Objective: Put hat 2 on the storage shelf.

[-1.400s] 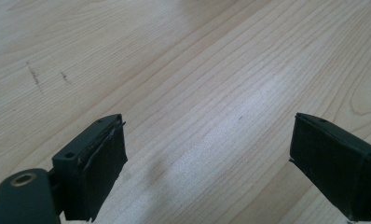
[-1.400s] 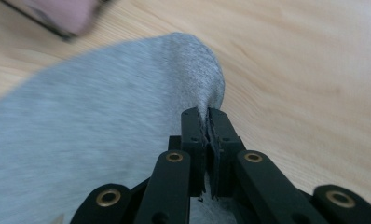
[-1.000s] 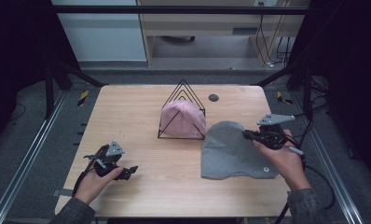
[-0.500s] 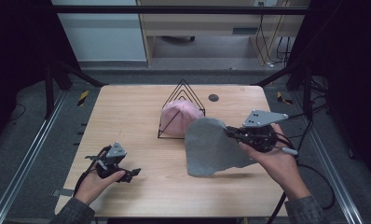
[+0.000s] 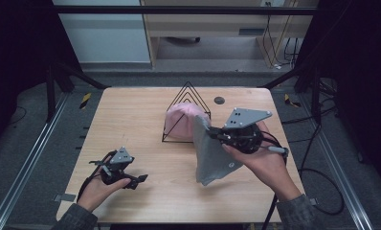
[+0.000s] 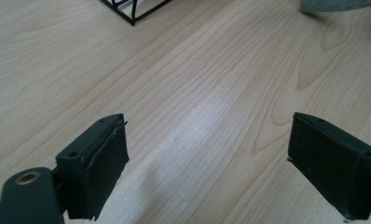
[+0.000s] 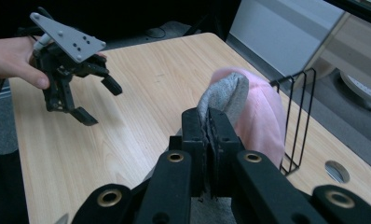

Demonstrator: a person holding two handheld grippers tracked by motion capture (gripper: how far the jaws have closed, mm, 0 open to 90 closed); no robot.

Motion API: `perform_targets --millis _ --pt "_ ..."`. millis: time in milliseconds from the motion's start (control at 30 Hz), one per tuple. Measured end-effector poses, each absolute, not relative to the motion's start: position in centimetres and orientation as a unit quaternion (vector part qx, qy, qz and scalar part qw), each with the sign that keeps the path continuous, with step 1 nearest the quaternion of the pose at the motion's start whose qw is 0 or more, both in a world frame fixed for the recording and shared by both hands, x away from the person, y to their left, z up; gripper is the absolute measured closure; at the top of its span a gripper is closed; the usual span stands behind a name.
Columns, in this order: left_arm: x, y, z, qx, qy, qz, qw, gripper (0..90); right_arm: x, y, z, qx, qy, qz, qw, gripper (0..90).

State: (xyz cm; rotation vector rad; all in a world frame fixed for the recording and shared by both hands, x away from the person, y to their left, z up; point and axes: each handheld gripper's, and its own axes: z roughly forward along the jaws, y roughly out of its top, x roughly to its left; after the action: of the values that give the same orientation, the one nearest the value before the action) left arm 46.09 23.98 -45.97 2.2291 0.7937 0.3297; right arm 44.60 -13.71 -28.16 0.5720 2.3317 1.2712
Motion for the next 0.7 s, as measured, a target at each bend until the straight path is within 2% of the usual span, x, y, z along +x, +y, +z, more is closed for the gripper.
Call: perform_targets --millis 400,700 --pt "46.6 22.2 -42.2 0.875 0.262 0.127 0.386 14.9 44.5 -10.0 -26.1 0.165 0.852 0.453 0.206 87.3" --pt "47.2 20.5 -40.4 0.881 0.239 0.127 0.389 15.1 44.6 -7.3 -26.1 0.144 0.860 0.450 0.194 87.3"
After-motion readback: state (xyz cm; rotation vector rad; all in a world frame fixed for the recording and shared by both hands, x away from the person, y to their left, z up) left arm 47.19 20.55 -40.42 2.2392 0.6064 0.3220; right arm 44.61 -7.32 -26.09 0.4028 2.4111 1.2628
